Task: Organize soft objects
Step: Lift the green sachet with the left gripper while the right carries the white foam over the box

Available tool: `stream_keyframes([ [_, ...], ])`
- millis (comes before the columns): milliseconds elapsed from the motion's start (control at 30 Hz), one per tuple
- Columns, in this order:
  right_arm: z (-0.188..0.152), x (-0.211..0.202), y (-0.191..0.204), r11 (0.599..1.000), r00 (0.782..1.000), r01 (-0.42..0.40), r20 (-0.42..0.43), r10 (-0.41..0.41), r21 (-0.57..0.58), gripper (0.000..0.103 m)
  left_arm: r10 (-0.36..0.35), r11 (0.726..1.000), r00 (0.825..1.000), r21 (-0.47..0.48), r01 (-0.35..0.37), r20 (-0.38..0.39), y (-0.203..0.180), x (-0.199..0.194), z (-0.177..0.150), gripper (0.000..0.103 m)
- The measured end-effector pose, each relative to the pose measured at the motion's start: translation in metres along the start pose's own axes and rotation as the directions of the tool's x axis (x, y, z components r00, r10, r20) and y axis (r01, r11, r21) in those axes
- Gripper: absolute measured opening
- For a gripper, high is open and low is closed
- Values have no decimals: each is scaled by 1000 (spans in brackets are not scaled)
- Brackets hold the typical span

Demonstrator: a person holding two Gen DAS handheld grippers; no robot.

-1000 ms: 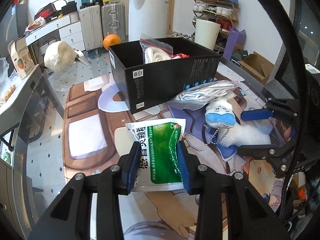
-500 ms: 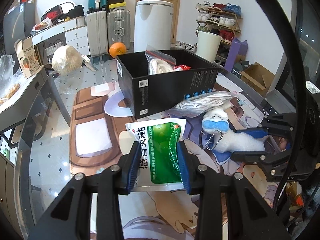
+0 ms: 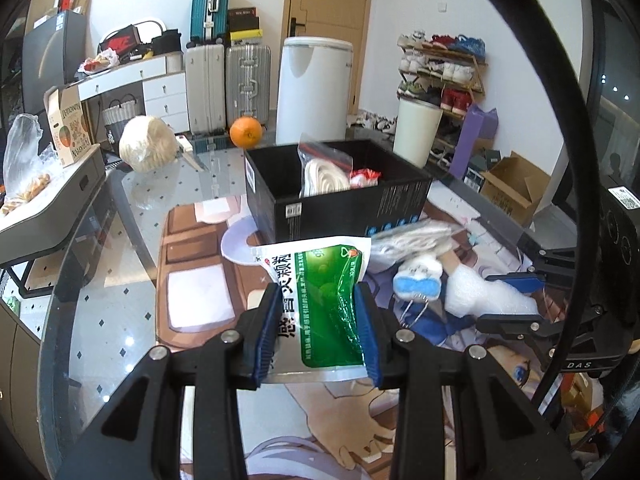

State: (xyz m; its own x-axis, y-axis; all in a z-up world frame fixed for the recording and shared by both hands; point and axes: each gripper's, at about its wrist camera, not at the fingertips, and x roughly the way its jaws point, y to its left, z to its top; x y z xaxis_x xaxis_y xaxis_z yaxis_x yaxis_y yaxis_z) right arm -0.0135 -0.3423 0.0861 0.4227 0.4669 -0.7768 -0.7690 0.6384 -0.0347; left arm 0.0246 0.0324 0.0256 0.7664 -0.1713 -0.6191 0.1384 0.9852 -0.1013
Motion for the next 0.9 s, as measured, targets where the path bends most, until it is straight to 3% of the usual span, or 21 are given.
stream_keyframes([
  [467,13,-36,-9,999,994,28,100,-31,35,38,31,999,993,-23,-28,117,-1,-19,22,35],
  [900,41,-46,-28,987,977,73,190,-100,143,38,54,998,986,-27,-50,157,0,-17,44,35],
])
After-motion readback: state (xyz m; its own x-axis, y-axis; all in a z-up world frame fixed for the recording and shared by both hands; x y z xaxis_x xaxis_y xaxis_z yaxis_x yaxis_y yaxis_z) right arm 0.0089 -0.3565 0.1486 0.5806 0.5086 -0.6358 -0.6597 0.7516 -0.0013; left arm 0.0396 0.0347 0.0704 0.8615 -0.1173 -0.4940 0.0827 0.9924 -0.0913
